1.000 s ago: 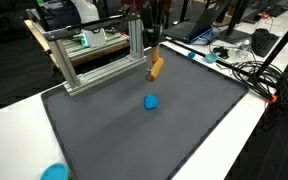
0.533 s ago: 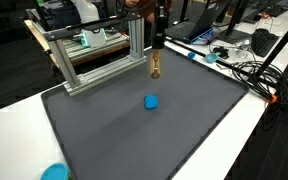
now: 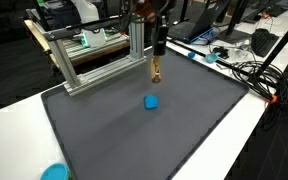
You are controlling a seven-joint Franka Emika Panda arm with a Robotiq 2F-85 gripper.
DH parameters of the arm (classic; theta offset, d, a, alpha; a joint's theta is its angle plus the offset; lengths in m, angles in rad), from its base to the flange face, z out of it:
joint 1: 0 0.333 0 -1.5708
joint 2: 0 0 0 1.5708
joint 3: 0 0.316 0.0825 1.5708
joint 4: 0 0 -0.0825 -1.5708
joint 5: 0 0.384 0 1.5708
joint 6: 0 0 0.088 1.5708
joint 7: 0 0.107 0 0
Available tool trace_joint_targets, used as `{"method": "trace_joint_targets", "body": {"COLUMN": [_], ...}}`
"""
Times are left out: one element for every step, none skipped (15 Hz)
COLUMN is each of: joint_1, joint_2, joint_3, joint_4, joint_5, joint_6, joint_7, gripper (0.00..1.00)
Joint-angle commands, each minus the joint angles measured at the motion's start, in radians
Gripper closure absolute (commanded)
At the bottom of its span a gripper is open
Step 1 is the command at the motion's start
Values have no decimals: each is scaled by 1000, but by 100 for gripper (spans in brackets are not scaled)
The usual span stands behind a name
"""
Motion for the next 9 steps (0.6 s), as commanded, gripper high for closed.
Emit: {"method": "trace_joint_targets", "body": {"joint_1": [-18, -22, -22, -22, -25, -25, -19, -22, -23], "joint_2": [-25, -24, -24, -18, -14, -8, 3, 6, 8], "joint_3": [7, 8, 5, -2, -7, -17, -6, -11, -13], "joint_4": [-39, -49, -62, -71, -83, -89, -59, -68, -75], "joint_5": [-13, -17, -32, -51, -64, -82, -52, -63, -69], "joint_6": [142, 184, 228, 261, 285, 283, 251, 260, 264], "joint_7": [-118, -160, -193, -209, -229, -222, -191, -195, -198], "gripper": [77, 77, 77, 77, 77, 77, 52, 52, 52]}}
